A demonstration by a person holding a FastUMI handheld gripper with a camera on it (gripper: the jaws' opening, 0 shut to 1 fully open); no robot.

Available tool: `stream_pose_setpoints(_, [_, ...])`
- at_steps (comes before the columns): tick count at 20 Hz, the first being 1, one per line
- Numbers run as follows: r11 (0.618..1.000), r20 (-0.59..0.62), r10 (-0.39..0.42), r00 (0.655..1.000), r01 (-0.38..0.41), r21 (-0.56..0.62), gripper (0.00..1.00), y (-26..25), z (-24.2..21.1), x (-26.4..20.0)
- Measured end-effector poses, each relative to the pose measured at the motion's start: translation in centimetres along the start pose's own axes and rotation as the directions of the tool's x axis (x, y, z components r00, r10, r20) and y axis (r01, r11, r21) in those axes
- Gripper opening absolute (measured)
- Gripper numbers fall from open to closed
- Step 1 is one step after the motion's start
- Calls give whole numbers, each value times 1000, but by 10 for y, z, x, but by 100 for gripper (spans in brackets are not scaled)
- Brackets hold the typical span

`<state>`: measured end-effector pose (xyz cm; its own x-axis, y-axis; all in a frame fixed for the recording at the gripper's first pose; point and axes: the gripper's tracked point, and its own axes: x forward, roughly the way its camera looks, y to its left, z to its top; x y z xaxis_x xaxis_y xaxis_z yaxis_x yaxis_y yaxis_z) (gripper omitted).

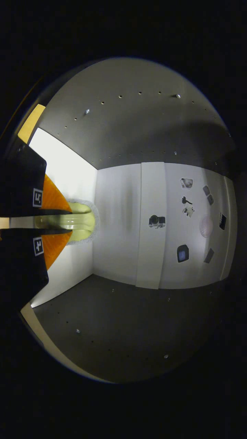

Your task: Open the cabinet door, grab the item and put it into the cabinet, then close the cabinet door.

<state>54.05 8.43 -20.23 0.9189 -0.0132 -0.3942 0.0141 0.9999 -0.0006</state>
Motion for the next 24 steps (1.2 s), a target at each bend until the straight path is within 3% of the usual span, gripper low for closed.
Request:
stream_pose_setpoints(8, [999, -18, -1, 1000, 2, 43, 26, -3, -9, 24])
stream_pose_setpoints(12, [1000, 79, -8, 997, 6, 26, 33, -2, 15, 21])
stream_pose_setpoints(14, [1000, 158, 3, 987, -3, 2, 56, 3, 36, 9])
stream_pose_setpoints(18, [999, 277, 49, 960, -43, -27, 74, 16, 73, -41])
stream_pose_setpoints(19, [998, 303, 52, 952, -43, -36, 89, 18, 80, -58])
stream_pose_setpoints(21, [998, 334, 47, 941, -34, -44, 99, 18, 89, -92])
stream_pose_setpoints(24, [997, 353, 69, 933, -49, -65, 98, 24, 85, -141])
